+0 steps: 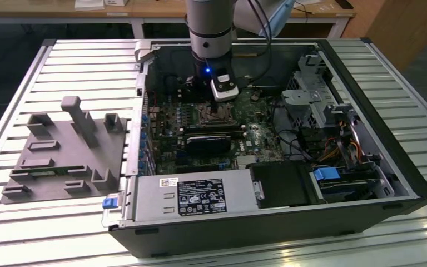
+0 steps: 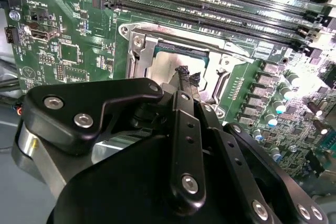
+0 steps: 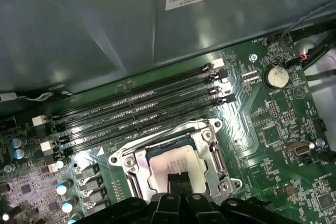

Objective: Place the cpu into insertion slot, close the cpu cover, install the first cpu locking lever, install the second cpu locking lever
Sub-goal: 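Install the first cpu locking lever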

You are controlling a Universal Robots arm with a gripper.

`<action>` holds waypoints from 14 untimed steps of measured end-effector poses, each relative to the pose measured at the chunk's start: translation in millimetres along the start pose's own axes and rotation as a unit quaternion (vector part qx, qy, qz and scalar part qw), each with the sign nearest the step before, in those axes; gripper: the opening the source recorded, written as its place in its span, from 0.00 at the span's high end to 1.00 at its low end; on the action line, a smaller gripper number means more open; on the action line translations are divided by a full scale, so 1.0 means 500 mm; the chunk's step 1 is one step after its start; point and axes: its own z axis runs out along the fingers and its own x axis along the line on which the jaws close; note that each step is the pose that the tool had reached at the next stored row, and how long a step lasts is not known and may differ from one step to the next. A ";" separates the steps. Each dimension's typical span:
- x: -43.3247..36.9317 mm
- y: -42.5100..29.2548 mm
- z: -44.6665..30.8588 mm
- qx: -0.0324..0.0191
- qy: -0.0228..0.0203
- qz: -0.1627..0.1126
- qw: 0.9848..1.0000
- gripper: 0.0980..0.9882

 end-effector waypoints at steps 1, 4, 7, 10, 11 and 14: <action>0.000 0.000 0.000 0.000 0.000 0.000 1.000 1.00; 0.000 0.000 0.000 0.002 -0.001 -0.003 1.000 1.00; 0.000 0.000 -0.004 0.002 0.000 -0.007 1.000 1.00; -0.001 0.001 -0.015 0.001 0.000 -0.010 1.000 1.00; -0.001 0.001 -0.018 0.001 0.000 -0.010 1.000 1.00; -0.004 0.002 -0.021 0.001 0.000 -0.011 1.000 1.00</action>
